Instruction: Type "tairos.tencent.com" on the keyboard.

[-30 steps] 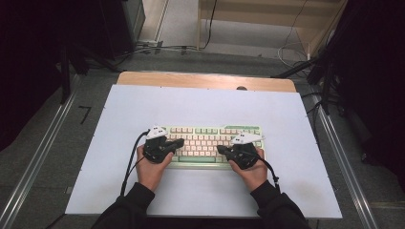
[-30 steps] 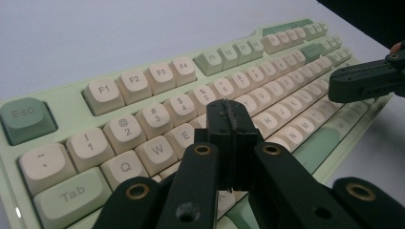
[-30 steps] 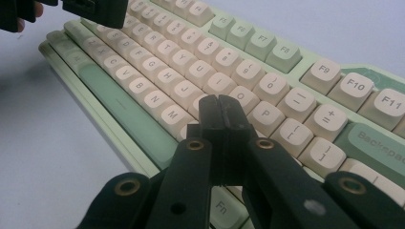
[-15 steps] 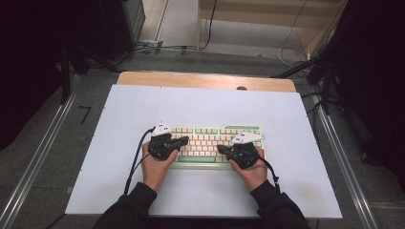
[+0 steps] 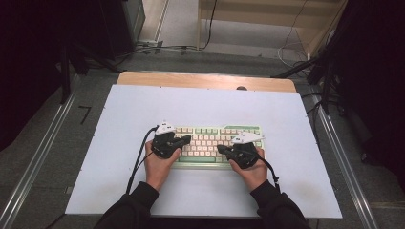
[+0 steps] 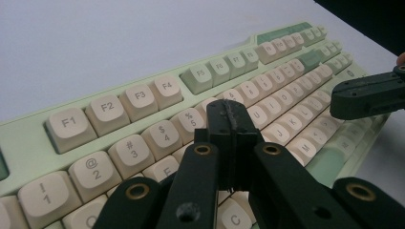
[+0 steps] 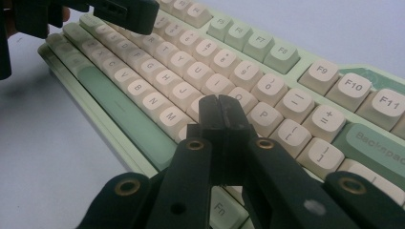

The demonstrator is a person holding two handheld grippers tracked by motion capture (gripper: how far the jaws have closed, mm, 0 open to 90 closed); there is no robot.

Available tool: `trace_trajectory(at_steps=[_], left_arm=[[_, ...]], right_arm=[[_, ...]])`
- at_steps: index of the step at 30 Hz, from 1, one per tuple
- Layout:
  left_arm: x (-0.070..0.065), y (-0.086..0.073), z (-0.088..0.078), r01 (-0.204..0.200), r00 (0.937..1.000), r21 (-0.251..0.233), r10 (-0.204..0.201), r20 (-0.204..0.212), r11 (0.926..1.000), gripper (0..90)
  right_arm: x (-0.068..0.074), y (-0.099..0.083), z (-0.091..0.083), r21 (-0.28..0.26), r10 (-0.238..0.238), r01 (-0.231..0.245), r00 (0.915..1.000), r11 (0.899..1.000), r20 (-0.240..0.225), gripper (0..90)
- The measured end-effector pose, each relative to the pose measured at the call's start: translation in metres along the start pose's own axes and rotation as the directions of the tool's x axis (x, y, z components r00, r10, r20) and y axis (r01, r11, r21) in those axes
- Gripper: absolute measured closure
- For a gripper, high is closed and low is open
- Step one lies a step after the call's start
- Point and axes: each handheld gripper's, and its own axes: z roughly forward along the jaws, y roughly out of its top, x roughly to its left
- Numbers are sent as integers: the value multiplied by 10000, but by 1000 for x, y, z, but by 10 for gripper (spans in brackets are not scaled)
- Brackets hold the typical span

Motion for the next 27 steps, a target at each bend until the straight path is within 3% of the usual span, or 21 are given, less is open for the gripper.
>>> trace_trajectory(at_steps=[27], left_arm=[[-3,0,14,-117,9999,269,118,-40,9996,900]], right_arm=[[1,0,0,6,-28,28,10000,10000,-21,882]])
